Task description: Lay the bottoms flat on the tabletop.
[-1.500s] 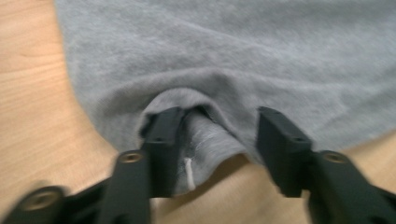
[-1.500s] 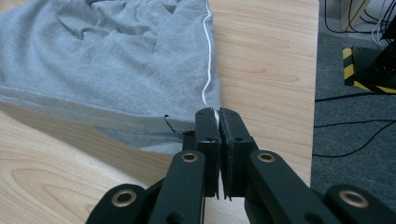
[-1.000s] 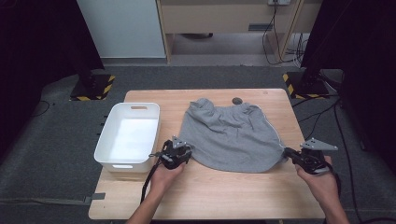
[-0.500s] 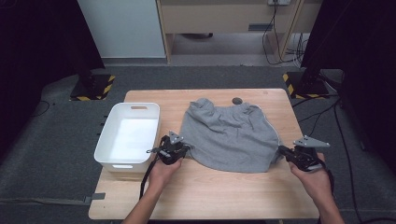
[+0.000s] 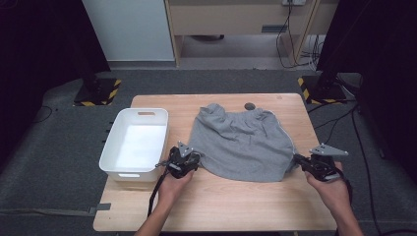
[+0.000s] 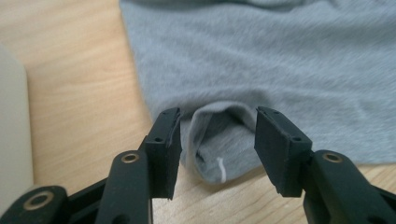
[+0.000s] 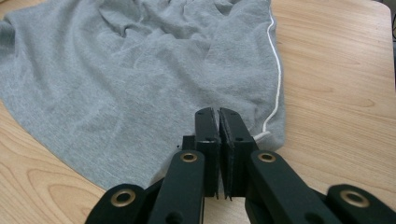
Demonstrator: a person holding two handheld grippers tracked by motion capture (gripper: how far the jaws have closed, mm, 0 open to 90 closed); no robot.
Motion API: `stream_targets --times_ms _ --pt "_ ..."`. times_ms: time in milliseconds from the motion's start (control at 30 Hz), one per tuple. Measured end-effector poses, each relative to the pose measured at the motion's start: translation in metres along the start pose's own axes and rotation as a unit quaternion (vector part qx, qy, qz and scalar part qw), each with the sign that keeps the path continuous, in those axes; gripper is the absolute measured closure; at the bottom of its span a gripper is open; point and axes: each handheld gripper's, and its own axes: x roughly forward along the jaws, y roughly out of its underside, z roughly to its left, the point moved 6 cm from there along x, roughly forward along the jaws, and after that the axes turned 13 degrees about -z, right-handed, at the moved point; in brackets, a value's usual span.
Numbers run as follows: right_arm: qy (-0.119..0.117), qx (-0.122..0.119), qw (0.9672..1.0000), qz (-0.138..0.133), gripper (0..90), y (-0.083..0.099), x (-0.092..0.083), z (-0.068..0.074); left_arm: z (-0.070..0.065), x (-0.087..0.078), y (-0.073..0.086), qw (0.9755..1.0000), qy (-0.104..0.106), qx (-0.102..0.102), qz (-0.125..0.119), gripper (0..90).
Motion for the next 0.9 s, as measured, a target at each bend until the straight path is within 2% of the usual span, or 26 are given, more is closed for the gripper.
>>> stream_targets --times_ms 133,333,500,667,700,733,800,900 --pt "0.001 0.0 1.0 0.001 87.3 0.0 0.0 0.001 0.0 0.0 0.001 1.0 -0.003 -0.001 0.004 47.6" --pt "-0.002 0.0 1.0 0.0 87.3 0.0 0.0 0.001 0.003 0.008 0.014 0.9994 -0.017 0.009 0.03 45.0" --pt "-0.002 0.0 1.0 0.001 87.3 0.001 -0.001 0.0 0.007 0.012 0.025 0.9985 -0.026 -0.01 0.047 42.7" --pt "-0.002 0.003 1.0 0.001 87.3 0.001 -0.001 0.0 0.007 0.014 0.027 0.9983 -0.021 -0.033 0.042 41.9" --pt "-0.002 0.003 1.0 0.001 87.2 0.002 -0.001 0.0 0.007 0.014 0.028 0.9978 -0.015 -0.049 0.041 42.8" --pt "-0.002 0.003 1.0 0.0 87.2 0.002 -0.002 0.0 0.007 0.014 0.028 0.9979 -0.015 -0.051 0.038 44.0" --pt "-0.002 0.003 1.0 0.0 87.2 0.002 -0.002 0.0 0.005 0.012 0.028 0.9983 -0.008 -0.045 0.035 47.5" --pt "0.0 0.007 1.0 -0.001 87.2 0.003 -0.003 -0.001 -0.001 0.009 0.028 0.9985 0.007 -0.039 0.037 59.2"
